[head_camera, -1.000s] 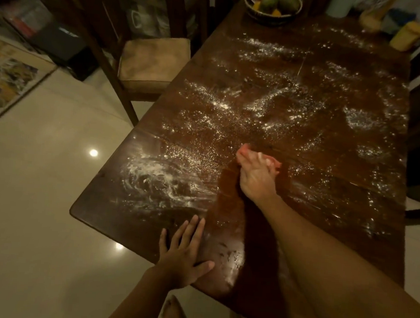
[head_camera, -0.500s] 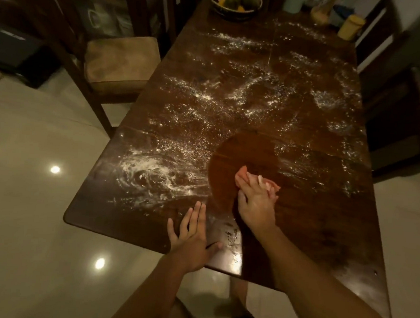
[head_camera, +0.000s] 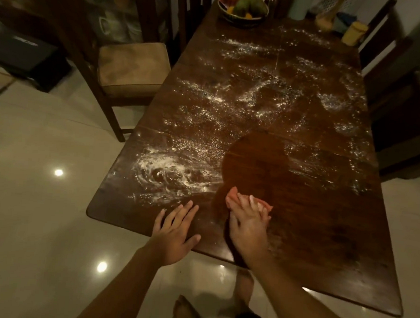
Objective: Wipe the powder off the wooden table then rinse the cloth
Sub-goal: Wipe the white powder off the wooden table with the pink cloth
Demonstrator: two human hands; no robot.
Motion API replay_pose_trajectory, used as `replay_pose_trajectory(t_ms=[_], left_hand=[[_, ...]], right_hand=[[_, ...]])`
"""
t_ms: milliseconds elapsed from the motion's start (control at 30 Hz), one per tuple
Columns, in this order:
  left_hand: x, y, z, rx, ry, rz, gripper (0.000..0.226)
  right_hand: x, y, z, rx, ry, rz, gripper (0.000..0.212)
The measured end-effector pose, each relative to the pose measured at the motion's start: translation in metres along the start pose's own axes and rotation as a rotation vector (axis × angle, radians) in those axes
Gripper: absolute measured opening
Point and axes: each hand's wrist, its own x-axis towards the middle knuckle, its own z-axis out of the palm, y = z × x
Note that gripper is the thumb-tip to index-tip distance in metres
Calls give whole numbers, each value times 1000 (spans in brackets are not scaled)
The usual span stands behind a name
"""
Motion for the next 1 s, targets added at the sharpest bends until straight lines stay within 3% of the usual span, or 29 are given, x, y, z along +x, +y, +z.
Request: replay_pose_trajectory(t_ms=[33,100,200,233,333,367,433,500,567,633,700,733,800,900,967,1000], left_hand=[[1,0,1,11,2,-6,76],[1,1,2,14,-8,-14,79],[0,0,0,6,-12,-27,79],[0,1,-1,-4,-7,-27,80],[0,1,-2,-16,-5,-20,82],[0,0,-2,-21,-13,-19,82],[0,-3,0,-18,-20,-15,82],[1,-4,3,-12,-17,-13,83],[2,-4,3,-13,-8,-16,83],[2,-3,1,-14,-22,-22,82],[2,-2,-1,-5,-40,-29,81],[2,-1,-2,4,-35,-38,82],[2,1,-2,14,-38,-64,82],[2,2,-2,1,-42,-89,83],[1,2,-2,-12,-37,-90,83],[1,2,-2,-11,-46,-93,82]], right_hand=[[-1,-17,10,-10,6,-34,49],[-4,-30,21,-65,-98,-286,48],[6,-6,5,-142,-202,-522,49],[14,5,1,-169,-187,-494,50],[37,15,-4,-77,-64,-85,53],[39,8,-2,-65,-28,-24,53],[33,-1,5,-90,-48,-162,51],[22,12,1,-123,-200,-484,48],[28,35,-16,-159,-310,-645,48],[48,45,-20,-165,-242,-527,49],[61,33,-16,-83,-116,-204,49],[64,22,-11,-49,-61,-135,48],[55,12,0,-43,-65,-265,49],[45,38,-15,-121,-251,-674,49],[63,59,-27,-161,-280,-724,47],[75,64,-30,-156,-254,-647,47]])
